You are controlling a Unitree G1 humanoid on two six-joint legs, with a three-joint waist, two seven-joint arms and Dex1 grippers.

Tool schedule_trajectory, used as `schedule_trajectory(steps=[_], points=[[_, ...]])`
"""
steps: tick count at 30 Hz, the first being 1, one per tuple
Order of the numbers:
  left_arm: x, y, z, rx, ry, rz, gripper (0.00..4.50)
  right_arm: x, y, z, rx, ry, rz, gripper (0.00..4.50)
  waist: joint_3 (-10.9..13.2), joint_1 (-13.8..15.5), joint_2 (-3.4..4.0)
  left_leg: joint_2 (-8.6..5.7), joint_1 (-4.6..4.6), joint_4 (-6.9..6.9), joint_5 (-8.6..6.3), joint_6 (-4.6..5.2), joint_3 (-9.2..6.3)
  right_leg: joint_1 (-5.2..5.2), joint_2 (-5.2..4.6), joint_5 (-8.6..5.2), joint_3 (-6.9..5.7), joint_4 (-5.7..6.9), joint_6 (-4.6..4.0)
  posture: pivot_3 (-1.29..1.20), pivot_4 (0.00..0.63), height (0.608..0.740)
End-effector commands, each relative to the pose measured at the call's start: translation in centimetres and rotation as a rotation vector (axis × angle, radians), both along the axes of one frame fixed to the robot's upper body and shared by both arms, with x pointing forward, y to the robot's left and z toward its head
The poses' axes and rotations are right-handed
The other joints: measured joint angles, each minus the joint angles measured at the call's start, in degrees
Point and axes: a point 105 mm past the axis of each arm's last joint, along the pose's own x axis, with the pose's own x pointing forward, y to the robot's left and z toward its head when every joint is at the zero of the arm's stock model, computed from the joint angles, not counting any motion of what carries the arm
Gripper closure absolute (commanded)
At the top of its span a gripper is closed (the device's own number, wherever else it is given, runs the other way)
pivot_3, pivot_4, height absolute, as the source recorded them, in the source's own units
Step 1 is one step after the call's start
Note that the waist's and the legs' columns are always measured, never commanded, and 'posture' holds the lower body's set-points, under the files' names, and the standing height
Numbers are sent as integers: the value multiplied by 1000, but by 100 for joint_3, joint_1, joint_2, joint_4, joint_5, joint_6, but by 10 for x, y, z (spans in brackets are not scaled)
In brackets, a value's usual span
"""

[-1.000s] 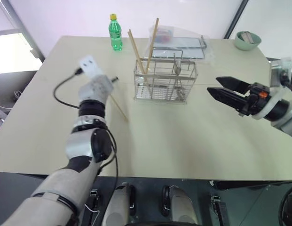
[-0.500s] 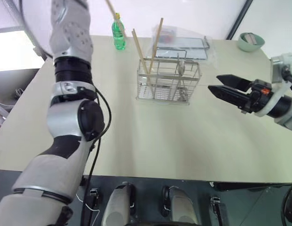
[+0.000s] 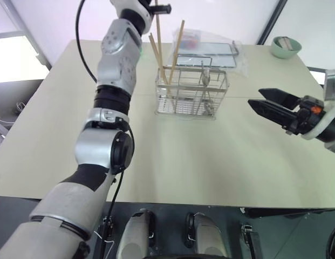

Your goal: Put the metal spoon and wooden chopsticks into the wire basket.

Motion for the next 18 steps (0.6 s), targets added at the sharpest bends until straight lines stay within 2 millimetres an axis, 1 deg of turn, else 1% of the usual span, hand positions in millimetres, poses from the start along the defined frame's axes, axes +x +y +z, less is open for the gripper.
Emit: schedule_trajectory(steps=[1, 8, 11, 13, 15, 16, 17, 18], points=[[-8, -9, 4, 32, -63, -9, 4470, -7, 1, 12, -6, -61, -3, 0, 0, -2, -1, 0, 0, 0, 0, 0, -1, 1, 0, 0, 0, -1, 0, 0, 150, 707], [-6, -15, -19, 88, -34, -13, 4470, -3, 1, 12, -2, -61, -9, 0, 0, -12, -1, 1, 0, 0, -1, 2, -1, -1, 0, 0, 0, 0, -1, 0, 150, 707], [-7, -15, -22, 93, -29, -18, 3445, -2, 1, 12, -2, -61, -10, 0, 0, -8, 0, 1, 0, 0, -1, 2, -2, -1, 0, 0, 0, 0, -1, 0, 150, 707], [-8, -14, -21, 92, -30, -22, 2503, -2, 1, 12, -1, -60, -7, 0, 0, -7, 0, 1, -1, 0, -1, 2, -2, -1, 0, 0, 0, 0, -1, 0, 150, 707], [-11, -14, -19, 90, -35, -30, 1411, -1, 1, 12, 0, -59, -5, 0, 0, -6, 0, 1, -1, 0, -1, 2, -2, -1, 0, 0, 0, 0, -1, 0, 150, 707], [-12, -14, -18, 89, -38, -32, 1036, 0, 1, 12, 0, -58, -4, 0, 0, -7, 0, 1, -1, 0, -1, 2, -2, -1, 0, 0, 0, 0, -1, 0, 150, 707], [-13, -13, -17, 86, -42, -33, 468, 0, 1, 12, -1, -58, -4, 0, 0, -8, 0, 1, -1, 1, -1, 2, -2, -1, 0, 0, 0, 0, -1, 0, 150, 707], [-14, -12, -15, 81, -44, -33, 65, 1, 2, 12, -3, -58, -1, 0, 0, -10, 0, 1, -1, 0, -1, 2, -3, -1, 0, 0, 0, 0, -1, 0, 150, 707]])
